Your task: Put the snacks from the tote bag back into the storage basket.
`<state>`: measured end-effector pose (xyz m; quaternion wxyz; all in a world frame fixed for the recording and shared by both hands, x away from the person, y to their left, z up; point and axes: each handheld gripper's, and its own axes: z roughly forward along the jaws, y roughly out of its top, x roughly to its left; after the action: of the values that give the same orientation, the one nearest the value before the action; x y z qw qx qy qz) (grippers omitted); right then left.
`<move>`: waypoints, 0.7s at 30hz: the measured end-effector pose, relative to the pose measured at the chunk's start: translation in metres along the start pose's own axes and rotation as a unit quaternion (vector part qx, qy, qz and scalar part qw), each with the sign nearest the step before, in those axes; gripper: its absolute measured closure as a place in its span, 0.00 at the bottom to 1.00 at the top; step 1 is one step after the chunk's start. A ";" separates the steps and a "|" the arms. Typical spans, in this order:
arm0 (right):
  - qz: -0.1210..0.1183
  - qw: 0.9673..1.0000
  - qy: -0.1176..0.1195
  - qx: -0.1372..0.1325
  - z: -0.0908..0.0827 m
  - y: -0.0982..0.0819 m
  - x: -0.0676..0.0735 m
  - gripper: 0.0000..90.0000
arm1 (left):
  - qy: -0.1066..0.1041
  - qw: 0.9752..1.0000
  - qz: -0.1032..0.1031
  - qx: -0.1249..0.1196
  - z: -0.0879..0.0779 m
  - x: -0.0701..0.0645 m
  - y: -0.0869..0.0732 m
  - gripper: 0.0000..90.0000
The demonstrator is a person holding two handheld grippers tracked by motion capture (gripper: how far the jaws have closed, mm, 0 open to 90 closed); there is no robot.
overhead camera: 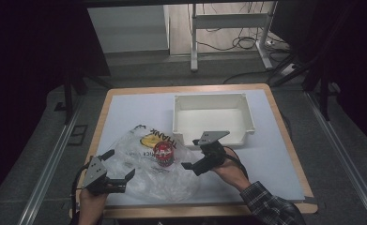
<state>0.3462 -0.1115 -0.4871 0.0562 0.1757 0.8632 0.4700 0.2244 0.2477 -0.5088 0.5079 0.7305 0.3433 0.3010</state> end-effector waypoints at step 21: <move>-0.010 0.999 0.019 0.038 0.025 0.012 0.006 0.01 | 0.001 1.000 0.002 0.001 0.000 0.000 0.000 0.01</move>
<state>0.3496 -0.0839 -0.4905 0.0374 0.1598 0.8831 0.4396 0.2242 0.2473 -0.5089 0.5062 0.7313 0.3429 0.3022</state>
